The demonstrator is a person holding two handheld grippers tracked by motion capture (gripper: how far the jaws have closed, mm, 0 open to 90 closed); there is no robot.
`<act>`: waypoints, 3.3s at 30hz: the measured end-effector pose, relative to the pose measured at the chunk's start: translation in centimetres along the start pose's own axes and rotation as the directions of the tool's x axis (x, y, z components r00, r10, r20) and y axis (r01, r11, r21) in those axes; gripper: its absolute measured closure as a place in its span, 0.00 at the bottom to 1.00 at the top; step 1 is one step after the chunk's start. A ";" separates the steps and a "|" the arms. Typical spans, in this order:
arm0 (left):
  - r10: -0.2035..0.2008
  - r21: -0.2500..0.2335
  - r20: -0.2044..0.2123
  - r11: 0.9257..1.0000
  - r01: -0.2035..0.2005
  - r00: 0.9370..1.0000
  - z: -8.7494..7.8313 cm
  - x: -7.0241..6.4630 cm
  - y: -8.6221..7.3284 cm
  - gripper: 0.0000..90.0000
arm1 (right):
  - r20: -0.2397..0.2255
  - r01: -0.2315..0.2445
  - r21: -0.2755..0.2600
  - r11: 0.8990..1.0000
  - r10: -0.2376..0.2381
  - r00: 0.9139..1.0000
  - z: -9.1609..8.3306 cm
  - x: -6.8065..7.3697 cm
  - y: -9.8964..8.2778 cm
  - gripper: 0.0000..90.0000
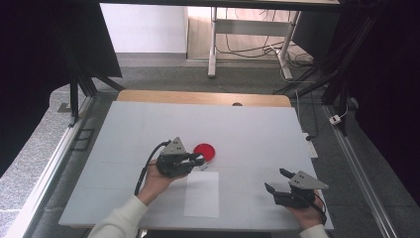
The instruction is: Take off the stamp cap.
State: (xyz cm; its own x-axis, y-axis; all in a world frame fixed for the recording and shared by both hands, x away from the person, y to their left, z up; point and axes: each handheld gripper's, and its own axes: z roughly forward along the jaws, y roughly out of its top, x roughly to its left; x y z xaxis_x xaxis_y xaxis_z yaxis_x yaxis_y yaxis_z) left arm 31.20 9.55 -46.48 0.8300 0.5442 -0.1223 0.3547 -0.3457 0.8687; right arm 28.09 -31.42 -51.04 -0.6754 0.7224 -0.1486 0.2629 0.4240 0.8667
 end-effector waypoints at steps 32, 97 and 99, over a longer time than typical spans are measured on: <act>-0.012 -0.019 0.006 1.000 0.012 1.000 0.1 0.0 0.6 0.83 | -0.008 -0.004 -0.001 1.000 0.004 1.000 2.5 3.5 2.3 0.28; -0.016 -0.030 0.017 0.999 0.016 1.000 0.5 -0.5 0.8 0.83 | -0.113 0.074 -0.033 0.997 -0.077 0.991 7.6 9.4 5.3 0.30; -0.015 -0.031 0.016 0.999 0.015 1.000 0.5 -0.5 0.8 0.83 | -0.112 0.078 -0.032 0.996 -0.081 0.990 7.7 9.6 5.4 0.30</act>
State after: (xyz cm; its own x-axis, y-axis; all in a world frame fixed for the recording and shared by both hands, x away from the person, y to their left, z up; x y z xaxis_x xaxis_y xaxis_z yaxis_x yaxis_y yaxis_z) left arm 31.33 8.60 -45.93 0.8314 0.5369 -0.1428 0.3536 -0.3131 0.8814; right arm 28.38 -17.99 -51.46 -0.7675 0.6196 -0.1643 0.1871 0.4616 0.8671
